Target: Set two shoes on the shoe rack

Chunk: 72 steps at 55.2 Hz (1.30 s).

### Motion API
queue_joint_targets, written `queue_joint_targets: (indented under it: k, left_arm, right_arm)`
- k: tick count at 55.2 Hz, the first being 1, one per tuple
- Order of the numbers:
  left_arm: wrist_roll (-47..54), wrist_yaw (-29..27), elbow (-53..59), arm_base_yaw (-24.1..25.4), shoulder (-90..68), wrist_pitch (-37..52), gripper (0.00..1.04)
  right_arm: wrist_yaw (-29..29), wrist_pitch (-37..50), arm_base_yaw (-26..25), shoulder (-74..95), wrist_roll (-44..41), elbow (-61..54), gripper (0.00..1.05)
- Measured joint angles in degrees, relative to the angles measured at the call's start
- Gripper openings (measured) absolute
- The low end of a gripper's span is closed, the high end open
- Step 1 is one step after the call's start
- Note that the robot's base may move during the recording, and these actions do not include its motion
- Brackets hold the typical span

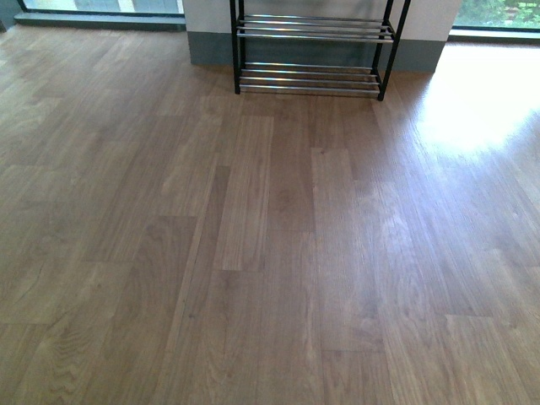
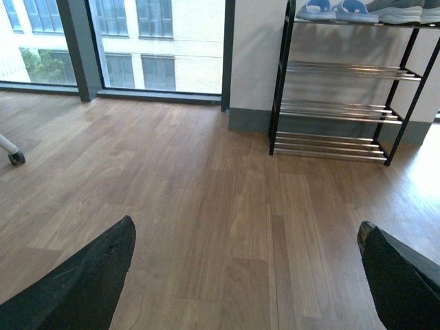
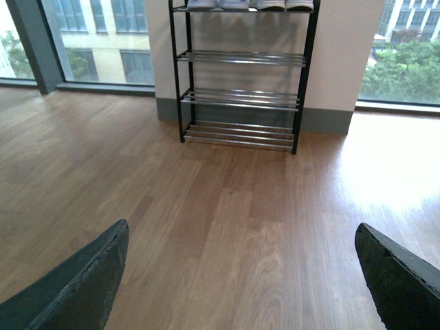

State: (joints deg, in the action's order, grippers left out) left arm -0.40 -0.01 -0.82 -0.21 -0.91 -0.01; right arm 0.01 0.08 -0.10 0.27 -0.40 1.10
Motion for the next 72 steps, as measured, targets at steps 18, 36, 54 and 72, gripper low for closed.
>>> queue_joint_targets:
  k: [18,36,54,72]
  left_arm:
    - [0.0,0.0,0.0,0.0,0.0,0.0,0.95]
    - [0.0,0.0,0.0,0.0,0.0,0.0,0.95]
    - [0.0,0.0,0.0,0.0,0.0,0.0,0.95]
    - [0.0,0.0,0.0,0.0,0.0,0.0,0.95]
  right_arm:
    - [-0.02,0.0,0.0,-0.04,0.0,0.0,0.95]
    - [-0.02,0.0,0.0,-0.04,0.0,0.0,0.95]
    - [-0.02,0.0,0.0,-0.04,0.0,0.0,0.95]
    - [-0.02,0.0,0.0,-0.04,0.0,0.0,0.95]
